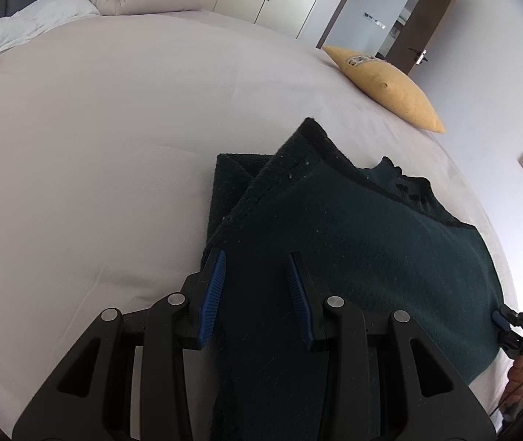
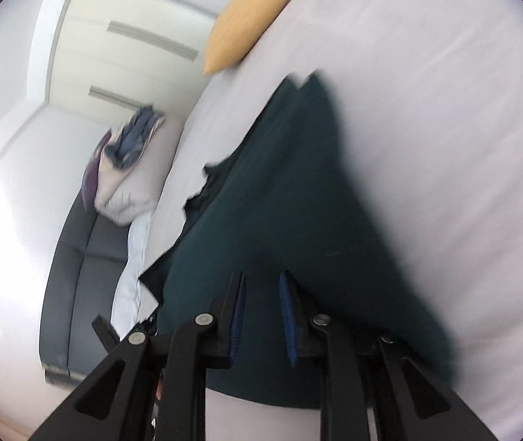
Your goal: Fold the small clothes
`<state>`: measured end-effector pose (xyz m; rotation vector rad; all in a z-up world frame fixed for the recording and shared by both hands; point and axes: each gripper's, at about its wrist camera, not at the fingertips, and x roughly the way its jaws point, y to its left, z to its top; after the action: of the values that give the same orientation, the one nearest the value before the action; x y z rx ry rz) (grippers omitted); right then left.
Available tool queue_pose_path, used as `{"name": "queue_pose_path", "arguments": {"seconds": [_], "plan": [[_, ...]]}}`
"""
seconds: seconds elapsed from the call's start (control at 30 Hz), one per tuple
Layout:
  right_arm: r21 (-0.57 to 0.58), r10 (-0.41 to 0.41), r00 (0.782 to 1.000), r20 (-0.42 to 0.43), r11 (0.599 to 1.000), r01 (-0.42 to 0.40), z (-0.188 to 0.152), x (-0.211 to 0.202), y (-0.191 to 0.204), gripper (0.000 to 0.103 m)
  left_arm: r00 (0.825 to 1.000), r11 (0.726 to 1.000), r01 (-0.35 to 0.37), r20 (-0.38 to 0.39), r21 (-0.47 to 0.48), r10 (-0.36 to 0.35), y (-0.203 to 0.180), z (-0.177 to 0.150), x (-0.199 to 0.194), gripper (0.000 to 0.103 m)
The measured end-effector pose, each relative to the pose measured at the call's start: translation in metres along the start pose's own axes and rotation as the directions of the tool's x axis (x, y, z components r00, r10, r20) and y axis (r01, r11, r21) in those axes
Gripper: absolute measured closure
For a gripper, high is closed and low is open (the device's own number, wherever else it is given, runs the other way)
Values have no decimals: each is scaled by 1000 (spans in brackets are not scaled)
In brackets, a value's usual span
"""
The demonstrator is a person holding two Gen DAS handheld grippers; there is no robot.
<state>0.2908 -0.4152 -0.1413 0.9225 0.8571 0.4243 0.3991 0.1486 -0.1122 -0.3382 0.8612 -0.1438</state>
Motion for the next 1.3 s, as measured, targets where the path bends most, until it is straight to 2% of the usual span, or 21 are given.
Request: {"name": "queue_pose_path", "arguments": {"seconds": [0.17,0.2,0.27,0.33,0.4,0.53,0.63,0.67,0.73,0.8,0.9,0.93,0.97,1.07,1.17,1.3], "plan": [[20,-78,993,87,997,76,2,-29,-2,81,1000,999,7,-7,-32,-7,9,-6,-7,69],[25,-80,992,94,997,78,1,-32,1,78,1000,999,-27,-15,-43,26,13,-8,-8,60],[3,-53,994,95,999,53,-4,-33,16,68,1000,996,3,-16,-86,-5,23,-11,-11,60],[-62,-13,998,55,998,17,-11,-27,36,65,1000,993,16,-11,-120,-17,30,-14,-17,60],[-139,-6,1000,14,990,8,-17,-15,58,64,1000,991,13,-5,-132,-14,32,-18,-25,59],[-177,-22,999,-42,984,14,-25,9,70,53,1000,985,20,-2,-170,-21,37,-23,-38,54],[-163,-114,992,-58,981,104,-28,21,56,53,999,979,33,-13,-199,-36,43,-26,-46,52],[-164,-138,989,-51,978,128,-30,19,48,61,999,977,43,-19,-211,-48,45,-28,-49,52],[-123,-107,993,-45,987,101,-28,13,35,69,996,969,66,-37,-236,-76,49,-31,-54,51],[-102,-109,994,-15,989,107,-26,4,30,69,993,959,95,-49,-267,-111,56,-35,-60,49],[-65,-117,993,22,991,119,-25,-18,26,63,975,924,180,-62,-338,-213,66,-42,-67,40],[-57,-105,994,23,993,106,-25,-23,26,56,968,910,204,-67,-360,-243,70,-42,-67,38],[-53,-90,996,22,994,91,-25,-25,28,54,958,895,230,-74,-383,-278,74,-43,-66,35],[-70,-19,1000,-8,997,19,-29,-25,42,54,928,851,275,-109,-447,-357,84,-38,-59,33],[-86,35,998,-44,996,-39,-32,-17,59,54,908,836,279,-155,-472,-390,89,-32,-51,33],[-123,52,995,-89,990,-63,-34,-3,80,54,875,815,290,-206,-502,-438,94,-24,-42,33]]}}
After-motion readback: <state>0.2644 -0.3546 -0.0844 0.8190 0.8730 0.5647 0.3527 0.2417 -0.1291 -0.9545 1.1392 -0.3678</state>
